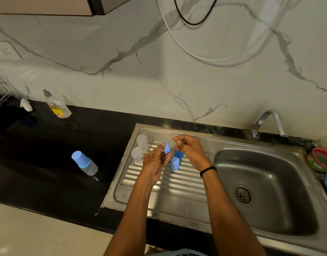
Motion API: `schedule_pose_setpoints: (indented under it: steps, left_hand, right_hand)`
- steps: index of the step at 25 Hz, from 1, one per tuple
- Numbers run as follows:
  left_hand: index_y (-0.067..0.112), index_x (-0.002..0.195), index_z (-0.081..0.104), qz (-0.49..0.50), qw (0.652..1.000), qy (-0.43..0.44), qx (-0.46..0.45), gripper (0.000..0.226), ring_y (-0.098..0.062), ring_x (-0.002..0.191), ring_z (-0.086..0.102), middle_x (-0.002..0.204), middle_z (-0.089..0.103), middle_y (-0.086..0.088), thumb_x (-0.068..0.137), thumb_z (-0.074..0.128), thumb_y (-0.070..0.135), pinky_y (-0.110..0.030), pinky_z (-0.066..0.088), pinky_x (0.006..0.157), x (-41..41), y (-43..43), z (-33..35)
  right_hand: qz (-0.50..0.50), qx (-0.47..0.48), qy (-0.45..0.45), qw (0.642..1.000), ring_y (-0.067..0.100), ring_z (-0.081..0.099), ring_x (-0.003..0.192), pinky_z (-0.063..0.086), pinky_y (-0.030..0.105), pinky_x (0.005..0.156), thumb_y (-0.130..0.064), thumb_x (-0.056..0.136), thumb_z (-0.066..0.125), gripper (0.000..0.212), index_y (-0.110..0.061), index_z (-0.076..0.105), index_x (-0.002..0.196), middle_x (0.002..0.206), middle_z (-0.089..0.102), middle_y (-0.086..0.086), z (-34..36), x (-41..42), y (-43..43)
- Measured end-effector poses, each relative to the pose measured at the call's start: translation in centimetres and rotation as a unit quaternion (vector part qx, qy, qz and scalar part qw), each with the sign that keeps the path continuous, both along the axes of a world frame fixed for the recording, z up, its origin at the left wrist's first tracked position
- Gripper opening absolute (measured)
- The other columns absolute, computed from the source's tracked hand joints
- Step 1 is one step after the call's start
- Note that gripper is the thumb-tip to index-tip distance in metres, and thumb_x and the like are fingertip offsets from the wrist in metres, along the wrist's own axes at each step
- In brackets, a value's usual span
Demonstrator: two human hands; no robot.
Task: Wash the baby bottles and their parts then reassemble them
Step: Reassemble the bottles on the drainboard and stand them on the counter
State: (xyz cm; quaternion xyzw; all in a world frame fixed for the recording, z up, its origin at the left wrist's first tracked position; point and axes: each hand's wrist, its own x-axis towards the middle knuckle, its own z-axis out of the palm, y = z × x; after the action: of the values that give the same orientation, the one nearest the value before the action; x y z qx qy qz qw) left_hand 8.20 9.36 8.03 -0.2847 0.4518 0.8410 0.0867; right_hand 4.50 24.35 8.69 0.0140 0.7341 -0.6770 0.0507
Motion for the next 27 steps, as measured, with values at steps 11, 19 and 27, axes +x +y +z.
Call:
schedule_pose_setpoints:
  steps: [11, 19, 27]
  left_hand:
    - [0.0, 0.116, 0.07, -0.09, 0.995, -0.023, -0.02, 0.055, -0.014, 0.072, 0.066, 0.082, 0.072, -0.01, 0.093, 0.066, 0.05, -0.022, 0.059, 0.066, 1.1, -1.5, -0.5]
    - [0.003, 0.103, 0.072, -0.023, 0.971, 0.018, -0.238, 0.057, -0.014, 0.078, 0.069, 0.087, 0.072, -0.007, 0.085, 0.07, 0.057, -0.035, 0.058, 0.077, 0.1, -4.9, -3.1]
    - [0.015, 0.151, 0.034, -0.122, 0.801, -0.058, -0.584, 0.098, -0.039, 0.136, 0.039, 0.148, 0.042, -0.017, 0.074, 0.085, 0.047, -0.05, 0.038, 0.107, -3.5, -10.2, -9.3]
  right_hand:
    - [0.171, 0.054, -0.02, 0.984, 0.02, 0.068, 0.1, 0.055, 0.04, 0.093, -0.022, 0.081, 0.081, 0.033, -0.015, 0.071, 0.111, 0.105, 0.073, 0.003, -1.2, 0.5, -0.1]
    - [0.102, 0.043, -0.031, 0.993, 0.019, 0.069, 0.095, 0.057, 0.034, 0.086, -0.021, 0.077, 0.085, 0.032, -0.017, 0.073, 0.107, 0.102, 0.073, 0.002, -2.3, -0.4, -1.3]
    - [0.076, 0.028, -0.054, 0.995, 0.02, 0.069, 0.096, 0.057, 0.04, 0.09, -0.02, 0.079, 0.083, 0.032, -0.015, 0.073, 0.108, 0.103, 0.073, 0.003, -3.6, -1.9, -1.5]
